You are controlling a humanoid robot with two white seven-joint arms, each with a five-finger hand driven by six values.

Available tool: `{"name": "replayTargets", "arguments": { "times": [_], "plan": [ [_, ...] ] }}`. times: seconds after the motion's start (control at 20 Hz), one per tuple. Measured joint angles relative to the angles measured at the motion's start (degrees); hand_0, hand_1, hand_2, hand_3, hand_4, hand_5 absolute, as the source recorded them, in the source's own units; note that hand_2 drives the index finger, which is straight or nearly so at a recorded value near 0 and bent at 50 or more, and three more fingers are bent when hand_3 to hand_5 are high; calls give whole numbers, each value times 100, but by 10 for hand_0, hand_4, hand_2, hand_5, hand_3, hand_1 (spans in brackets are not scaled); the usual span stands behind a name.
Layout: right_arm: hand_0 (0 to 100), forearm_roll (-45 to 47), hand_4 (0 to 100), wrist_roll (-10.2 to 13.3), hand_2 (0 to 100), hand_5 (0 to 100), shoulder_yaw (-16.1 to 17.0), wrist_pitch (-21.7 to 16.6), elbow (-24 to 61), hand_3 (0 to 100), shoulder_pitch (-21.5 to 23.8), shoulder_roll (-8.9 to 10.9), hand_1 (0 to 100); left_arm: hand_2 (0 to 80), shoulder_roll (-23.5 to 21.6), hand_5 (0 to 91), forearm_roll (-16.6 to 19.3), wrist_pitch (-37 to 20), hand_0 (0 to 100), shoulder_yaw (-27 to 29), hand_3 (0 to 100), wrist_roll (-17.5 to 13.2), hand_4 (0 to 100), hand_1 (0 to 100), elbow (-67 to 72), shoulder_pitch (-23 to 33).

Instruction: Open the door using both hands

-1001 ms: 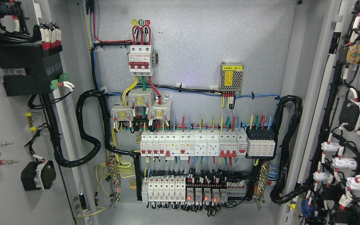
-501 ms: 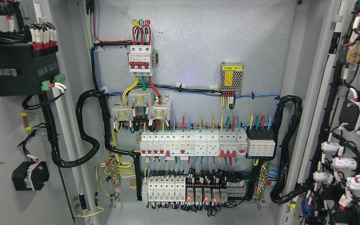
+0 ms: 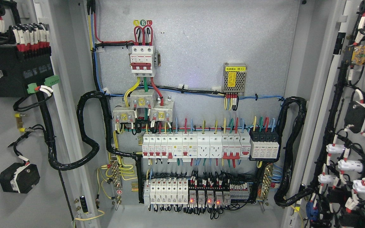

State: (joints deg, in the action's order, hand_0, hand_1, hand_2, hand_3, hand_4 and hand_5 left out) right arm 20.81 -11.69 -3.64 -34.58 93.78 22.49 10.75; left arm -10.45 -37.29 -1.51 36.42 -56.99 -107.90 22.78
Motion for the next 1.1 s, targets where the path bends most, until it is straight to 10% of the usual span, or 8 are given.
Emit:
{"name": "replayTargets", "arguments": {
  "times": [1.1],
  "plan": [
    [217,686,0,-199,0,0,314,64,-39,0,193,428,0,27,-1411,0,-526,398,292,353,28,-465,36,0,1895,-863]
  ]
}}
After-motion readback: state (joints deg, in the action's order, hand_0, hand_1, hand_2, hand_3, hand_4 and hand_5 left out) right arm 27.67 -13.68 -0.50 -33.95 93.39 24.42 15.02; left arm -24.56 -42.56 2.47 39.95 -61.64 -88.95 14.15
